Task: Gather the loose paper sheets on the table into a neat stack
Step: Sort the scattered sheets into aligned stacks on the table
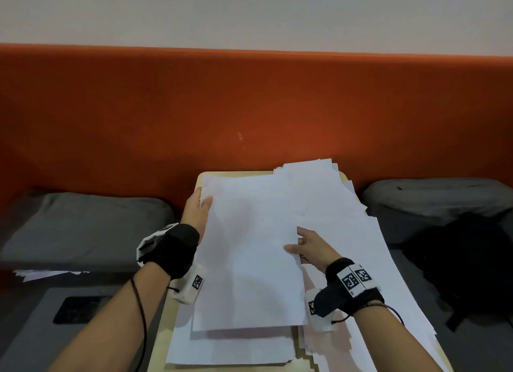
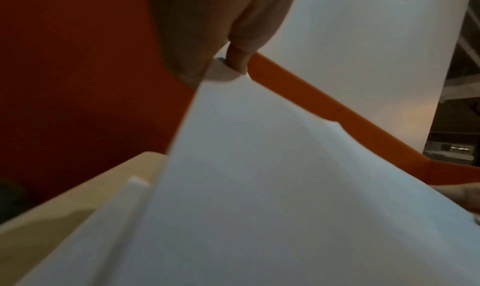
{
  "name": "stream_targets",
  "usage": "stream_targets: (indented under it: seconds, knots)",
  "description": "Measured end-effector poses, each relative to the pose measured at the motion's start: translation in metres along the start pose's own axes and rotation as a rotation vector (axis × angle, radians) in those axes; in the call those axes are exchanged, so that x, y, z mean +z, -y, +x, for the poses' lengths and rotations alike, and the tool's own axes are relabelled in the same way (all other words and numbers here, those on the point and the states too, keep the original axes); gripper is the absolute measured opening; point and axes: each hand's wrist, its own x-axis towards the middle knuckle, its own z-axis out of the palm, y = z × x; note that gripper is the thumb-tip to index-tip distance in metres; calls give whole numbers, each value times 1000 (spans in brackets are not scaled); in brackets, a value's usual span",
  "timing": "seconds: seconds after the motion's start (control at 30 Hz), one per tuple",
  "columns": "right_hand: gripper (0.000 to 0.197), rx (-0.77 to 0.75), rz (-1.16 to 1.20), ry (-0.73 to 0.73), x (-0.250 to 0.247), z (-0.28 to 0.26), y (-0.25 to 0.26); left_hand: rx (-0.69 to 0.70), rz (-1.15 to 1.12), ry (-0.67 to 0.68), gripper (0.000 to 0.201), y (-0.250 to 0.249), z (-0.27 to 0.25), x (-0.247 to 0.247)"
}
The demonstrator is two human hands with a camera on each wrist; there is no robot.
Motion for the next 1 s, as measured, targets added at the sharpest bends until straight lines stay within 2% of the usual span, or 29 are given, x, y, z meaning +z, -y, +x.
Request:
stream_targets:
  seconds: [0.1, 0.17, 0.2, 0.27, 0.3, 0.37, 0.43, 0.5, 0.53, 0.6, 0.67, 0.73, 0.8, 0.87, 0.93, 1.0]
  knots:
    - [32, 48, -45, 1, 7, -1, -14, -77, 14, -2, 56, 23, -6, 0]
    - [32, 65, -73, -33, 15, 0, -28, -149, 156, 47, 79, 43, -14, 2]
    - [34, 73, -105, -52, 20, 2, -35, -197, 227, 82, 87, 53, -18, 4]
    - [42, 96, -188, -92, 29, 6, -47, -305, 230, 150, 93, 65, -27, 10]
    - [43, 105, -237, -108, 33, 9, -52, -326, 278, 168, 94, 69, -30, 13]
    - [41, 127, -335, -152, 38, 12, -57, -315, 545, 178, 94, 72, -34, 20]
    - [39, 124, -366, -185, 40, 11, -57, -257, 836, 156, 90, 72, -37, 27]
    - [37, 114, -369, -196, 40, 9, -57, -170, 1029, 158, 84, 71, -40, 38]
    - [34, 111, -374, -186, 39, 7, -57, -135, 1072, 205, 82, 68, -41, 45]
    - [26, 122, -367, -188, 35, 7, -58, -99, 1084, 401, 84, 67, -42, 62]
    - [27, 167, -296, -268, 22, 4, -57, -148, 1055, 624, 88, 67, -44, 78]
    - [36, 199, -374, -404, -4, -1, -57, -206, 1093, 734, 89, 69, -46, 90]
    - [42, 272, -557, -539, -38, -12, -57, -231, 1142, 748, 90, 71, -47, 95]
    - [52, 436, -713, -648, -71, -27, -59, -243, 1196, 743, 92, 71, -46, 99]
    - [65, 583, -762, -675, -91, -36, -64, -250, 1239, 725, 92, 68, -47, 102]
    - [74, 629, -795, -665, -102, -40, -70, -182, 1261, 697, 85, 58, -49, 115]
